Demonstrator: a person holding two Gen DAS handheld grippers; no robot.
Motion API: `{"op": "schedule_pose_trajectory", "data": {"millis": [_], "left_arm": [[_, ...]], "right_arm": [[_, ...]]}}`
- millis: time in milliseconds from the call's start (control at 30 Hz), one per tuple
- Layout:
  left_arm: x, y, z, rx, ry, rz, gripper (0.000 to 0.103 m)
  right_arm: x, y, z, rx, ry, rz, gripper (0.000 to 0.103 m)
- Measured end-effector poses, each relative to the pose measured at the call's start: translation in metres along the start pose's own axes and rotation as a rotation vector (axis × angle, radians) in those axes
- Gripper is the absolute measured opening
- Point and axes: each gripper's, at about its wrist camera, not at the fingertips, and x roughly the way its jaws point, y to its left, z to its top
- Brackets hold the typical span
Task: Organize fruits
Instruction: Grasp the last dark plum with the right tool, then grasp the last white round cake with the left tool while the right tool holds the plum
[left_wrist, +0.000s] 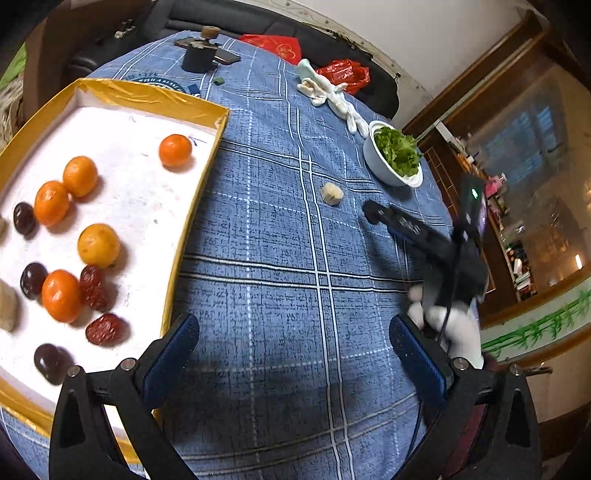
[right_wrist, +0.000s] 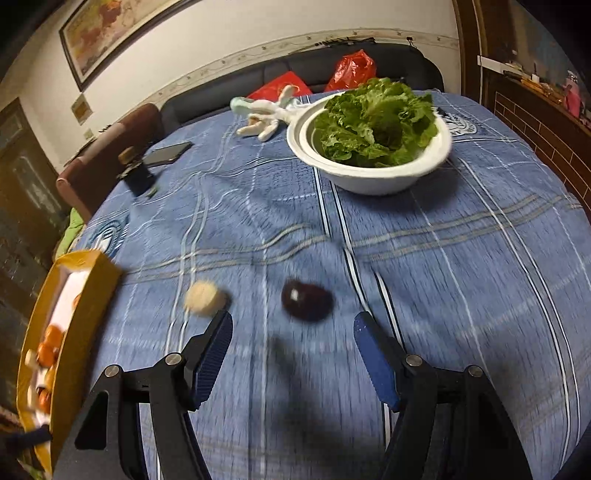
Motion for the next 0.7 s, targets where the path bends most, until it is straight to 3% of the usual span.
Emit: {"op": "schedule_pose_trajectory", "data": {"millis": [133, 200, 267, 300, 433, 700], "left_arm": [[0.014, -0.006, 0.002, 0.021, 0.009, 0.034, 0.103], [0.021, -0.009, 0.001, 0.024, 0.024, 0.032, 0.103], [0.026, -0.013, -0.001, 0.033, 0.036, 0.037, 0.102], [0.028, -0.014, -0.003, 0.037, 0.041, 0.038, 0.102], [0.04, -0.024, -0.008, 0.071, 0.061, 0.062, 0.102], [0.07, -0.047, -0.011, 0.164, 0.054, 0.159, 0.102]], "right_arm": [[0.016, 0.009, 0.009, -0.041, -0.003, -0.049, 0.071], [0.02, 0.011, 0.012, -0.055, -0.001, -0.056, 0.047], [0.022, 0.011, 0.012, -0.071, -0.005, -0.091, 0.033], [0.02, 0.01, 0.011, -0.073, -0.004, -0.094, 0.03], [0.006, -0.003, 0.002, -0.02, 0.004, -0.03, 0.03], [-0.033, -0.01, -0.025, 0.03, -0.07, 0.096, 0.031]]}}
